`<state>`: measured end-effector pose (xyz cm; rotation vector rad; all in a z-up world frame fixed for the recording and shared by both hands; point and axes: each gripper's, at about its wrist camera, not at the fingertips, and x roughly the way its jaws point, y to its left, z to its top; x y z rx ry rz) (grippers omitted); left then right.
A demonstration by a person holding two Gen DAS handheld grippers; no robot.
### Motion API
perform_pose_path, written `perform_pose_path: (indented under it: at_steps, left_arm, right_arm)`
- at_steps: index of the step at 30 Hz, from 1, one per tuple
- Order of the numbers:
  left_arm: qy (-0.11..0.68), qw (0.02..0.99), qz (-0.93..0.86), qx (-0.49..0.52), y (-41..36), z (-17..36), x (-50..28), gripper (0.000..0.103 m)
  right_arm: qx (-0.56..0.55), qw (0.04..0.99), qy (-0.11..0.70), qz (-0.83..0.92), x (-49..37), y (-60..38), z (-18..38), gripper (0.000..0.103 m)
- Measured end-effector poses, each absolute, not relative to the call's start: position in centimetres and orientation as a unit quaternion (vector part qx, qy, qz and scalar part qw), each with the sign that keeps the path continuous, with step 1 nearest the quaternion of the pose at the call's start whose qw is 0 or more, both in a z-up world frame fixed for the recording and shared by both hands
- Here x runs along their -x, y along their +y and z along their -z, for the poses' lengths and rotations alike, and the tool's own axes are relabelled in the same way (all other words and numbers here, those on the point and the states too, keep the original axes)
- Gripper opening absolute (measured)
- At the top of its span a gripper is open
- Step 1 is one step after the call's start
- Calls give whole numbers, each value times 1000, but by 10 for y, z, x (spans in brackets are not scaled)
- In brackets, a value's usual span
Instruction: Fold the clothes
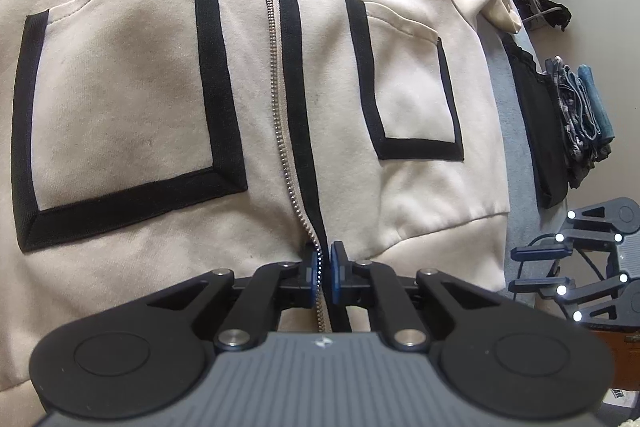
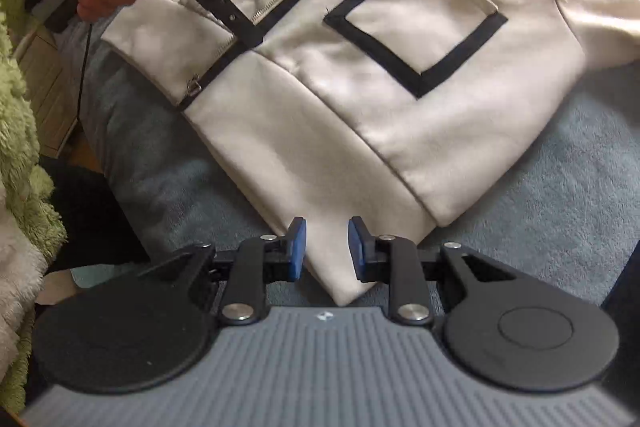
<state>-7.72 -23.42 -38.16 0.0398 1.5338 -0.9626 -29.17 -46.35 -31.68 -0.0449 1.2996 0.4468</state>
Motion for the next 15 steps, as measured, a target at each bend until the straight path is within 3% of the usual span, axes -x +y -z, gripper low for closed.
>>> perform_pose_path:
  at_steps: [5,9,15]
  left_arm:
    - [667,606,432,-16,-232,382,74,9]
    - [654,612,445,-13,-229,370,70,19]
    - [607,632,480,-33,-234,349,79,21]
  right_arm:
    - [49,718,660,-216,282,-448,371,23]
    - [-7,709,671,-217,256,-467,341,23]
    - [-150,823,525,-159,164,-535,259,27]
